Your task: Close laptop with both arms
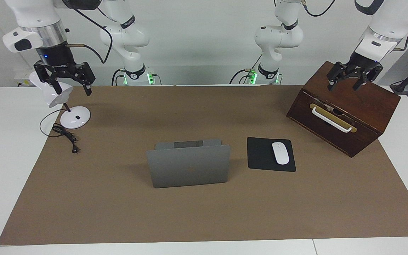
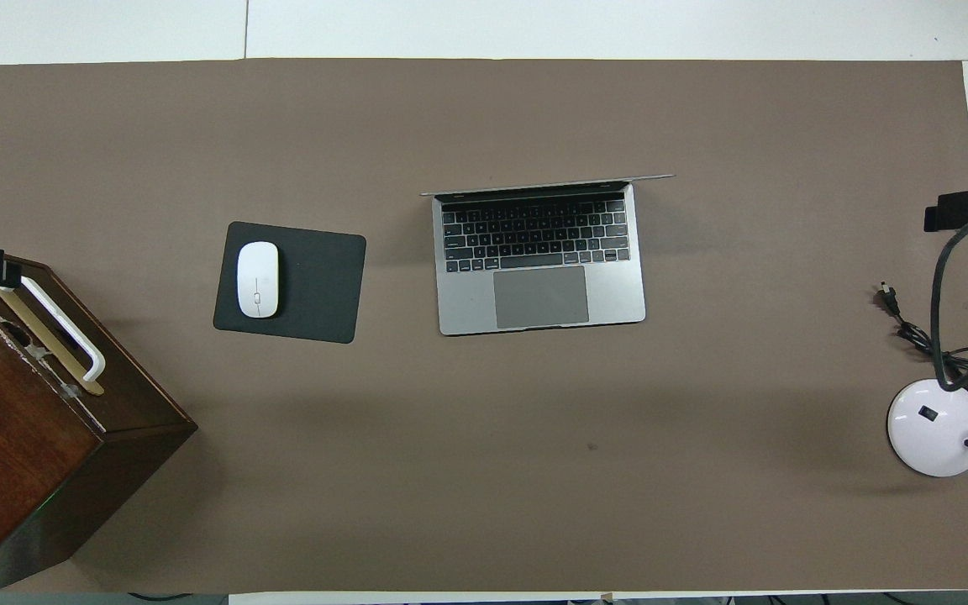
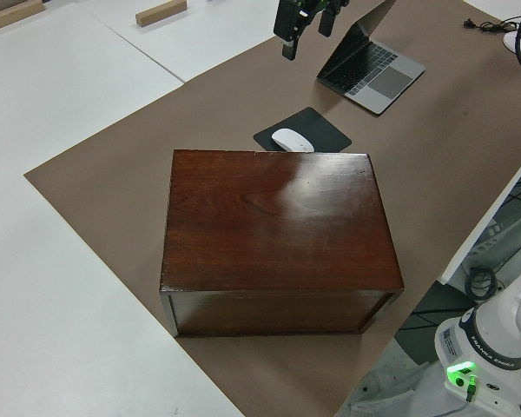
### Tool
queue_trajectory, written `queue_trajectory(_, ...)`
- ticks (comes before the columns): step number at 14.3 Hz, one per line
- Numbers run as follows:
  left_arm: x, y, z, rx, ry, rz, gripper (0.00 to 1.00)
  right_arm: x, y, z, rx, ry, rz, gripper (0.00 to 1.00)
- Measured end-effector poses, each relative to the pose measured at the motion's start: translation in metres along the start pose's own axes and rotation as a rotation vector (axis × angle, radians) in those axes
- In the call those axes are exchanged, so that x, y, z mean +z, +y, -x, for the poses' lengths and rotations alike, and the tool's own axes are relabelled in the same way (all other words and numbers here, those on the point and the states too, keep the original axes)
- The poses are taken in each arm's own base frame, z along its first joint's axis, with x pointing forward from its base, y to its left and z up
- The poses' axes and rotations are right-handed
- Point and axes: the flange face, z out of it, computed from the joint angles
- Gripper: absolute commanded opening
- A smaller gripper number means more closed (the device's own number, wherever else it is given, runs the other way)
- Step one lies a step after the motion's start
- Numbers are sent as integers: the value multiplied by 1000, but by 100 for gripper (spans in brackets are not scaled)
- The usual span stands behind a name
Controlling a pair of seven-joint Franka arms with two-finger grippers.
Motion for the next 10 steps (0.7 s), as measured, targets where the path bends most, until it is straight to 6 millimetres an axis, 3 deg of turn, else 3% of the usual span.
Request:
queue_trajectory(3, 0, 2, 0, 4, 0, 0, 100, 0, -27, 2, 65, -5, -40, 100)
queue_trajectory(10, 0, 6, 0, 11, 0, 0, 99, 5, -132, 14, 299, 51, -112, 100)
